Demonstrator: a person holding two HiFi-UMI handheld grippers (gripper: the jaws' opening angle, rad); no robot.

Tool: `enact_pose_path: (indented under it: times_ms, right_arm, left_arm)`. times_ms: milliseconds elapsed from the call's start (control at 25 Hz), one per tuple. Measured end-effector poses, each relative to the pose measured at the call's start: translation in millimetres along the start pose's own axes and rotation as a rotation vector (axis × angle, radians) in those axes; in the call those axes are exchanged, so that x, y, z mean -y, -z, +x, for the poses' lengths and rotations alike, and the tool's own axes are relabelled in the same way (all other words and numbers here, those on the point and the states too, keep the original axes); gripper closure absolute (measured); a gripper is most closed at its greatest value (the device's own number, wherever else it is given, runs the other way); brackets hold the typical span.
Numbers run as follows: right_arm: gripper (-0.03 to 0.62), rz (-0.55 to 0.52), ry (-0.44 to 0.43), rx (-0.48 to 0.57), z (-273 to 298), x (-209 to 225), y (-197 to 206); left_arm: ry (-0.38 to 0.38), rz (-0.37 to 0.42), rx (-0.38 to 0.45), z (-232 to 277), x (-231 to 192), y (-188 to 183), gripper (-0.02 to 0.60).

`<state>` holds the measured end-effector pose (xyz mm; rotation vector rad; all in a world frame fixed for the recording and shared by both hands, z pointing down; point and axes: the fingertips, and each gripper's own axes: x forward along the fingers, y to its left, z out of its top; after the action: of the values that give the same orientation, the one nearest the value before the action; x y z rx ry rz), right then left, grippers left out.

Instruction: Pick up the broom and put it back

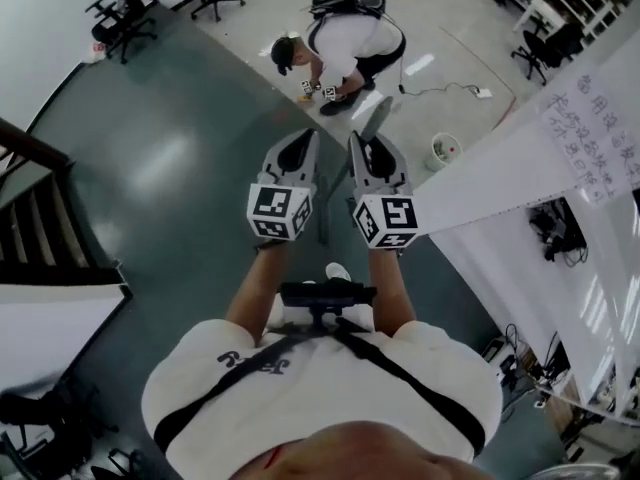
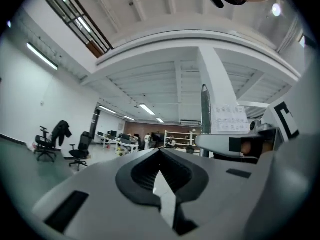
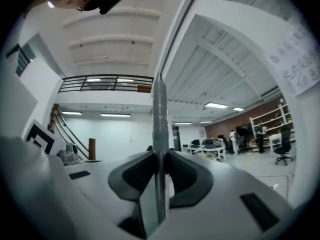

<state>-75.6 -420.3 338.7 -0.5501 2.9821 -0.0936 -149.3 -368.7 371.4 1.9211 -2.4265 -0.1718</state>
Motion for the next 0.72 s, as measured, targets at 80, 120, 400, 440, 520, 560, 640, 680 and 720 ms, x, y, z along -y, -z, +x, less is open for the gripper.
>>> enact_pose_path:
  times_ms: [80, 120, 400, 440, 520, 560, 640, 680, 720]
  right_arm:
    - [0.499, -0.010, -0.104, -0.004, 24, -23, 1]
    - [0.499, -0.016, -0.153, -0.005, 34, -34, 1]
    - [0.499, -0.002, -0.508, -0.014, 85, -150, 7]
    - [0.499, 0.002, -0.569, -0.013, 88, -174, 7]
    - [0.499, 0.009, -0.691, -0.017, 90, -227, 10]
    - [0.499, 0.014, -0.750, -0.023, 88, -253, 14]
    - [0.499, 0.028, -0.849, -0.039, 80, -305, 21]
    - [0.499, 0.037, -0.887, -0.047, 75, -330, 25]
    - [0.499, 0.048, -0.922, -0.057, 70, -356, 29]
  left_arm:
    - [-0.111, 0.001, 0.013, -14, -30, -6, 0.571]
    - [-0.168, 0.003, 0.020, -23, -44, -9, 0.569]
    - [-0.580, 0.031, 0.064, -136, -125, -32, 0.570]
    - [-0.647, 0.032, 0.071, -160, -136, -35, 0.571]
    - [-0.780, 0.030, 0.088, -213, -153, -39, 0.571]
    - [-0.843, 0.027, 0.095, -239, -161, -39, 0.570]
    - [-0.946, 0.020, 0.107, -292, -174, -37, 0.571]
    - [-0.985, 0.017, 0.111, -318, -181, -37, 0.570]
    - [-1.020, 0.014, 0.115, -343, -189, -37, 0.571]
